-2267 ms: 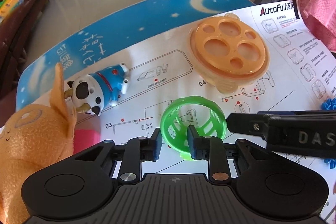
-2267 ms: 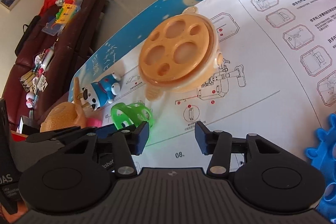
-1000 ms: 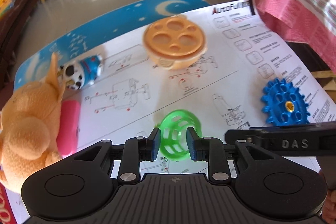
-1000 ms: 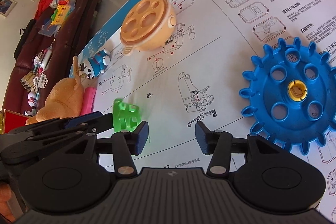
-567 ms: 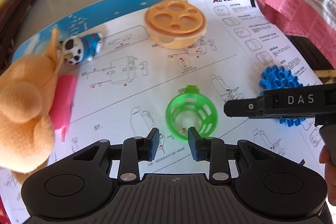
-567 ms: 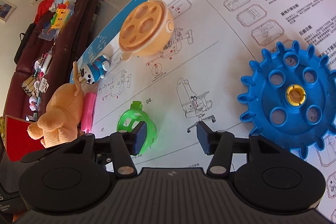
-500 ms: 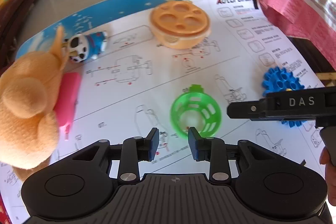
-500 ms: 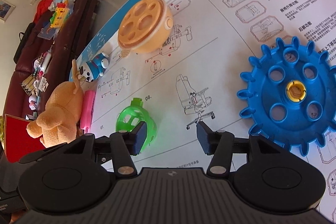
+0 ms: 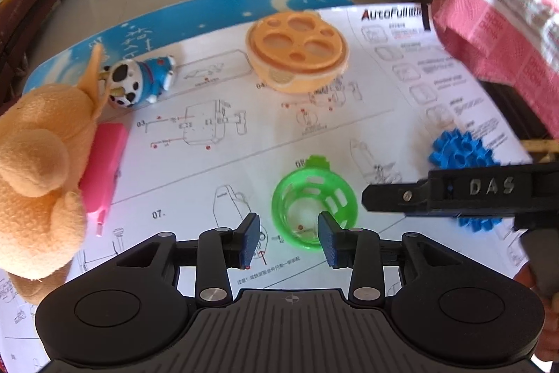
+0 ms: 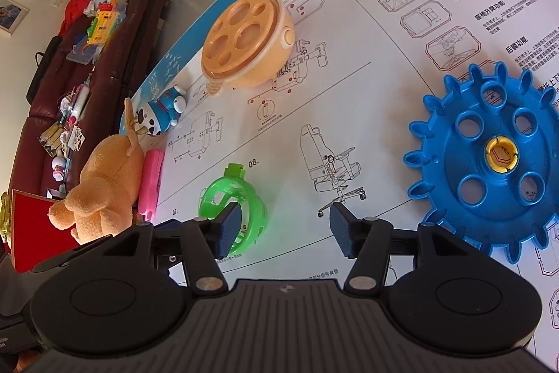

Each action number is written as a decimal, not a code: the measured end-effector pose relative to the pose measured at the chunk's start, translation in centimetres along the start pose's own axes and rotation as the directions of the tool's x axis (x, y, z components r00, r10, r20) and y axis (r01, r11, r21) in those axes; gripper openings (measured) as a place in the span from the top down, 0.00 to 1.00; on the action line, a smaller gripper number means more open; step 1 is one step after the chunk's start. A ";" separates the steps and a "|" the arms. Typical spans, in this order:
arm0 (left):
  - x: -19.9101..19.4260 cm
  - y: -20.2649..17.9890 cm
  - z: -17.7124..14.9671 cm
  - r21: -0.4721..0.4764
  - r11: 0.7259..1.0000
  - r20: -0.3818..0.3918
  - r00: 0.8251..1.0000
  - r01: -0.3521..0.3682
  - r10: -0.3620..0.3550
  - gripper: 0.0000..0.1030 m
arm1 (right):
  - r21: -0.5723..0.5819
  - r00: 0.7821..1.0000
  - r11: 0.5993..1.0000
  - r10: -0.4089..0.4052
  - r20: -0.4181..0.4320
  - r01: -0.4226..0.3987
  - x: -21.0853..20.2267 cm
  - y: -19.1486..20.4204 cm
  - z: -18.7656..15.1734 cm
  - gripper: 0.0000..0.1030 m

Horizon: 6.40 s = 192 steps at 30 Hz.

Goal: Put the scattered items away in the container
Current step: 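Close the right gripper on the green ball while the left gripper holds it, then lift the green ball with both grippers toward the red box, then lower the green ball into the red box and open both grippers, then move both grippers back over the table toward the orange round container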

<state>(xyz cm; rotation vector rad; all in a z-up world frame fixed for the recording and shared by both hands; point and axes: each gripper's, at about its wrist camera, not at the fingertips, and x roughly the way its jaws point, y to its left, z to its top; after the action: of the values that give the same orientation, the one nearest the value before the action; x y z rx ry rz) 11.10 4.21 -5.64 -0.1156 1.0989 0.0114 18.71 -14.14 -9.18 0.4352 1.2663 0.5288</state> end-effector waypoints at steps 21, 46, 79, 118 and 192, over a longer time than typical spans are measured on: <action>0.9 0.1 -2.1 0.019 1.000 -0.018 1.000 -0.014 0.015 0.54 | -0.195 1.000 0.981 -0.001 -0.009 -0.001 0.9 3.6 -0.8 0.73; 0.3 1.8 -3.2 -0.071 0.993 -0.047 0.994 0.093 -0.097 0.87 | -0.286 1.000 0.958 0.004 -0.007 -0.006 2.2 4.4 -2.8 0.78; -1.0 0.8 -4.0 0.015 0.999 0.016 0.999 -0.030 0.030 0.93 | -0.224 0.999 0.974 0.015 -0.032 -0.022 2.2 4.2 -4.0 0.91; -31.8 30.8 -4.9 -0.501 0.805 0.283 0.818 -0.319 0.501 0.77 | -0.834 0.975 0.526 0.211 -0.066 -0.170 2.0 51.9 -9.3 0.86; -18.1 7.5 -2.3 -0.115 0.937 0.231 0.908 -0.330 0.349 0.03 | -0.535 0.993 0.837 -0.071 0.099 0.113 -7.2 18.3 4.4 0.02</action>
<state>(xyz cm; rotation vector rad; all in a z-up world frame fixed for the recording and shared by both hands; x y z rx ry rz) 0.33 12.28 8.77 0.0136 0.8553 0.3720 19.05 -3.83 8.09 -0.0842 1.0017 0.7515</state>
